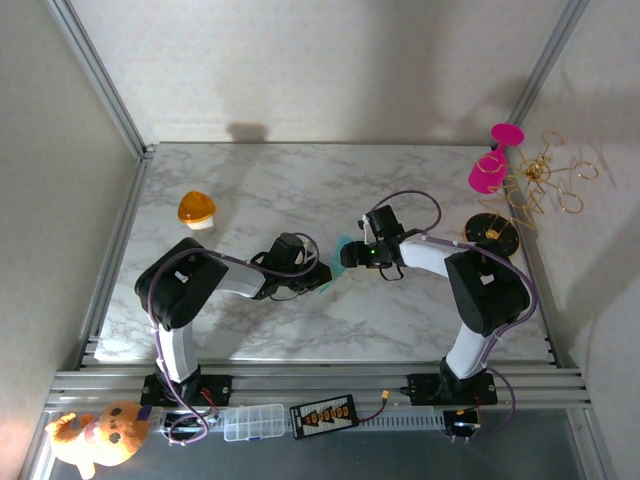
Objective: Fold a paper plane with a square sheet of paper (pick it up from the middle)
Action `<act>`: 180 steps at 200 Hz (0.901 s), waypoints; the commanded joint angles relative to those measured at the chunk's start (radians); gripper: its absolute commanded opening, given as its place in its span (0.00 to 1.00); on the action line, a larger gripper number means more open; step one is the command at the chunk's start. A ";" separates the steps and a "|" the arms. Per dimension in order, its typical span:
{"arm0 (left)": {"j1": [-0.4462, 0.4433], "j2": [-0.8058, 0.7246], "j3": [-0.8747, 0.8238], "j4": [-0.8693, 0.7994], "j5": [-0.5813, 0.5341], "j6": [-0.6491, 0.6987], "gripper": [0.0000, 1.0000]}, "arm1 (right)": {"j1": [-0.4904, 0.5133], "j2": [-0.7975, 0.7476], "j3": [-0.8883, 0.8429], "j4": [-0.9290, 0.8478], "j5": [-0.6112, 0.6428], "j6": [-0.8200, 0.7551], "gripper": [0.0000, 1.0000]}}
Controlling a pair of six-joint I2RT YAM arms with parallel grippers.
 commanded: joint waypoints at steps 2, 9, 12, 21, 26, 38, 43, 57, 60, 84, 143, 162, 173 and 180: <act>-0.003 0.075 -0.012 -0.055 -0.042 -0.005 0.10 | 0.007 0.097 -0.058 -0.021 -0.066 -0.042 0.75; -0.003 0.075 -0.012 -0.055 -0.042 -0.004 0.10 | 0.009 0.099 -0.058 -0.027 -0.064 -0.050 0.75; -0.002 0.074 -0.012 -0.056 -0.042 -0.005 0.10 | 0.010 0.100 -0.058 -0.030 -0.061 -0.053 0.75; -0.003 0.075 -0.012 -0.056 -0.042 -0.005 0.10 | 0.012 0.102 -0.055 -0.042 -0.048 -0.062 0.75; -0.003 0.074 -0.012 -0.059 -0.042 -0.004 0.10 | 0.015 0.106 -0.054 -0.049 -0.035 -0.064 0.75; -0.003 0.075 -0.011 -0.059 -0.042 -0.004 0.10 | 0.023 0.120 -0.047 -0.066 0.014 -0.059 0.75; -0.003 0.075 -0.010 -0.060 -0.042 -0.005 0.10 | 0.025 0.126 -0.042 -0.075 0.036 -0.050 0.75; -0.003 0.075 -0.011 -0.061 -0.042 -0.004 0.10 | 0.027 0.152 -0.025 -0.098 0.084 -0.021 0.74; -0.003 0.074 -0.011 -0.061 -0.042 -0.004 0.10 | 0.027 0.158 -0.022 -0.103 0.094 -0.016 0.74; -0.003 0.075 -0.011 -0.064 -0.042 -0.004 0.11 | 0.027 0.200 0.008 -0.147 0.155 0.037 0.71; -0.003 0.079 -0.012 -0.065 -0.044 -0.004 0.13 | 0.032 0.239 0.032 -0.188 0.202 0.068 0.66; -0.003 0.081 -0.014 -0.064 -0.044 -0.006 0.14 | 0.034 0.252 0.037 -0.201 0.212 0.076 0.65; -0.003 0.082 -0.013 -0.064 -0.044 -0.005 0.14 | 0.034 0.255 0.039 -0.204 0.219 0.079 0.65; -0.002 0.082 -0.014 -0.065 -0.044 -0.006 0.14 | 0.034 0.256 0.039 -0.206 0.221 0.082 0.64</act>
